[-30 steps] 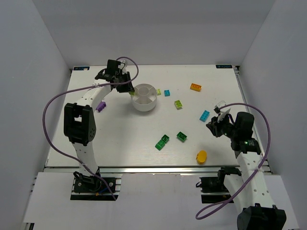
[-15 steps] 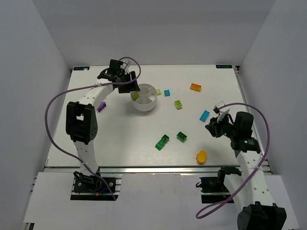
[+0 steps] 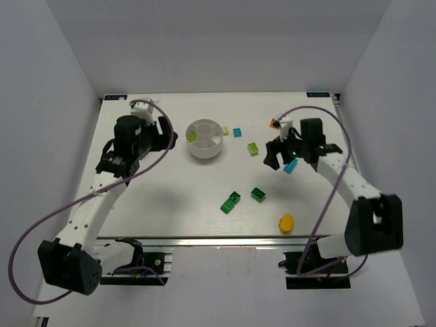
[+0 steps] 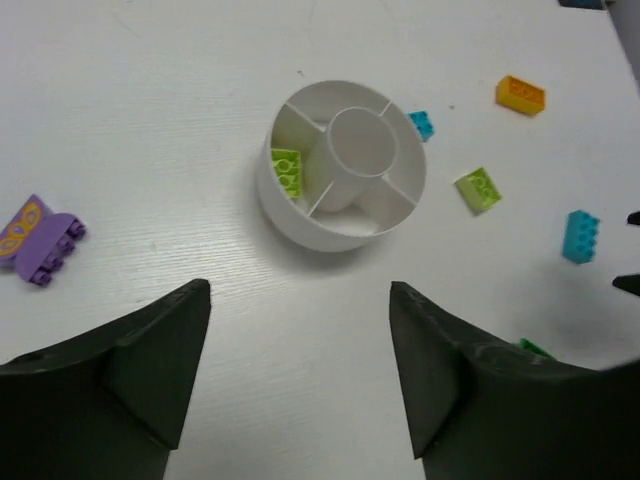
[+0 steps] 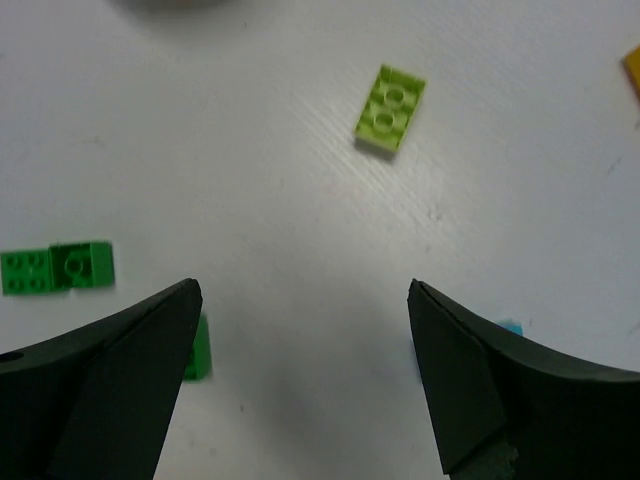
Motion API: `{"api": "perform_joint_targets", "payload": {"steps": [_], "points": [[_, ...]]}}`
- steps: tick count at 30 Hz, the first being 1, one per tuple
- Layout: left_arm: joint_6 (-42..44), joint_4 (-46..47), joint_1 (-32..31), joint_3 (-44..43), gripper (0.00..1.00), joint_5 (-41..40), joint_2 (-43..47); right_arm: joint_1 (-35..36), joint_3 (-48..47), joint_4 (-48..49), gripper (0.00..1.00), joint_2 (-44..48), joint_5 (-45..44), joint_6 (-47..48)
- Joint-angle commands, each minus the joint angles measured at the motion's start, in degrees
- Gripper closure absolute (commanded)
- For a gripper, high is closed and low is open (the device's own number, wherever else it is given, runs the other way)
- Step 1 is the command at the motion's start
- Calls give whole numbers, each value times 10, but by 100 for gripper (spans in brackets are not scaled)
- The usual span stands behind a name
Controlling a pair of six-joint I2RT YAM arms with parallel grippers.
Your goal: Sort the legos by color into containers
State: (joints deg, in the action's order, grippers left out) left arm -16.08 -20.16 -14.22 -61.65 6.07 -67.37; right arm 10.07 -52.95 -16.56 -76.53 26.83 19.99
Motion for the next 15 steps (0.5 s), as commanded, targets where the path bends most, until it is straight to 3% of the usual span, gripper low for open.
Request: {"api": "perform_joint_targets", "payload": {"steps": [1,5,12,15], "points": [[30,24,-5,76,17,-75,15,56,-100,5,11,-80,-85,-43],[44,28,-5,82,15,-107,24,84,-211,-27,11,-222,-169,-96],[46,19,-5,79,14,-122,32,102,-297,-7,11,-312,-224,-135],[46,21,-5,82,14,-127,37,108,-326,-8,17,-356,-231,-142]]}}
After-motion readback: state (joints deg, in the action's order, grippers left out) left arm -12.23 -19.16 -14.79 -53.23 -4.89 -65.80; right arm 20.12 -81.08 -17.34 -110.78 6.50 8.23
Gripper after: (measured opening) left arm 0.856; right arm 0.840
